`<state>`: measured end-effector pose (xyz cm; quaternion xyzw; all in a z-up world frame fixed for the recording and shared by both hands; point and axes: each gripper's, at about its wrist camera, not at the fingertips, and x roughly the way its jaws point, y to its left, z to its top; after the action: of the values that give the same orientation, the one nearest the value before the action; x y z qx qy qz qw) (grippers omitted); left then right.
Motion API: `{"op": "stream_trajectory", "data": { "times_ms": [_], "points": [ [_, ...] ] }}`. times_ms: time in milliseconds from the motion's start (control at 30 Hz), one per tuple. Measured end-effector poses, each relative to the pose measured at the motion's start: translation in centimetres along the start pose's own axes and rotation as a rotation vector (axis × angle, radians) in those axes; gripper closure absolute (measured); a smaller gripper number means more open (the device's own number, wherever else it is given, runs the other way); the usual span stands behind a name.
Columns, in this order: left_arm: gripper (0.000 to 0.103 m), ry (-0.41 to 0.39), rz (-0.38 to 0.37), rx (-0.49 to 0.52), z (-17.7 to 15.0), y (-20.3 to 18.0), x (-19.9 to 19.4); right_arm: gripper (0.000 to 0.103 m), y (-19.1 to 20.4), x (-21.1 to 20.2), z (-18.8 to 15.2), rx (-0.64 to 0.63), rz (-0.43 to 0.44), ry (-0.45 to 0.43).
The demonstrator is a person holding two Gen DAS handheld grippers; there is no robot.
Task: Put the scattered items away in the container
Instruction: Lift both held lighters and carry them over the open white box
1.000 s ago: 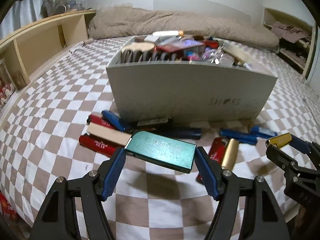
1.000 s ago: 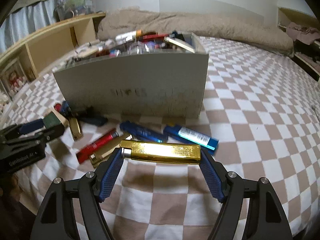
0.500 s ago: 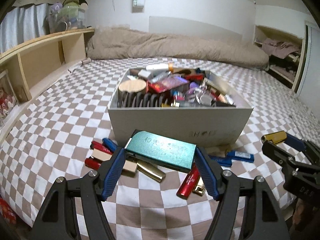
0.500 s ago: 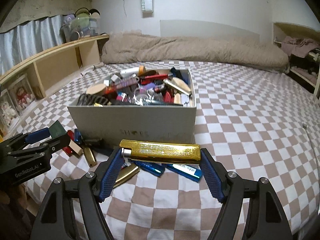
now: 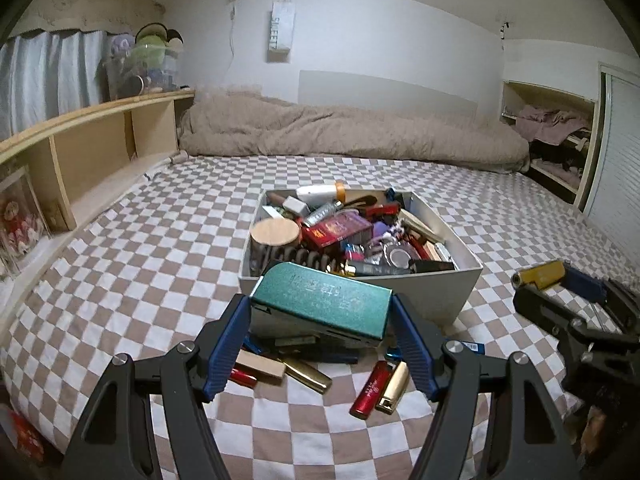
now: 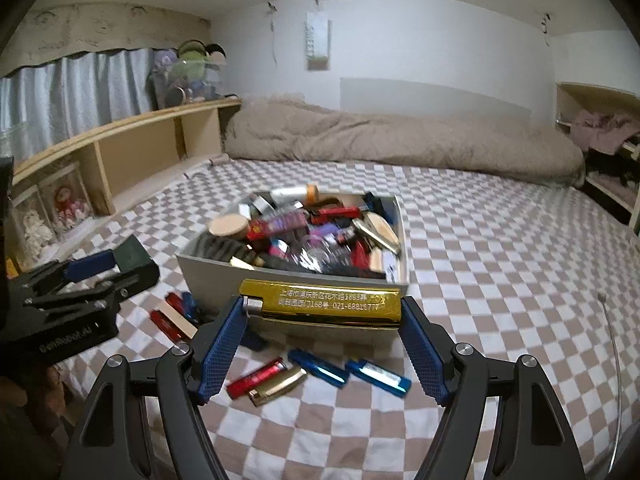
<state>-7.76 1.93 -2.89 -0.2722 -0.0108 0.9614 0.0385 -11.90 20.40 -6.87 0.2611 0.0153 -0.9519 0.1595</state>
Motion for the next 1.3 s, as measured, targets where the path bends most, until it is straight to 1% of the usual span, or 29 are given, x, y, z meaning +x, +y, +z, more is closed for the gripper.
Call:
{"op": "stream_trajectory", "data": {
  "times_ms": [100, 300, 400, 633, 733, 1000, 1167, 1300],
  "points": [
    [0.032, -0.023, 0.008, 0.003, 1.0, 0.4, -0.7, 0.026, 0.4, 0.0, 1.6, -0.004, 0.034, -0.007],
    [0.032, -0.067, 0.008, 0.0, 3.5, 1.1, -1.5, 0.026, 0.8, -0.1, 4.8, -0.045, 0.059, -0.029],
    [0.032, -0.094, 0.017, 0.004, 4.8, 1.3, -1.8, 0.026, 0.9, 0.0, 6.6, -0.069, 0.063, -0.037],
    [0.032, -0.116, 0.004, 0.024, 7.4, 1.0, -1.1, 0.026, 0.7, 0.6, 9.9, -0.122, 0.054, -0.049],
    [0.032, -0.114, -0.011, 0.035, 8.6, 0.7, -0.4, 0.026, 0.1, 1.4, 11.2, -0.12, 0.063, -0.032],
    [0.032, -0.113, -0.005, 0.074, 11.4, 0.0, 2.7, 0.026, -1.4, 4.7, 14.3, -0.151, 0.082, 0.049],
    [0.032, -0.096, -0.015, 0.071, 12.3, -0.5, 5.1, 0.026, -2.2, 7.3, 14.9, -0.19, 0.069, 0.096],
    [0.032, -0.077, -0.037, 0.07, 12.3, -0.8, 6.9, 0.026, -2.7, 9.7, 14.4, -0.216, 0.062, 0.138]
  ]
}}
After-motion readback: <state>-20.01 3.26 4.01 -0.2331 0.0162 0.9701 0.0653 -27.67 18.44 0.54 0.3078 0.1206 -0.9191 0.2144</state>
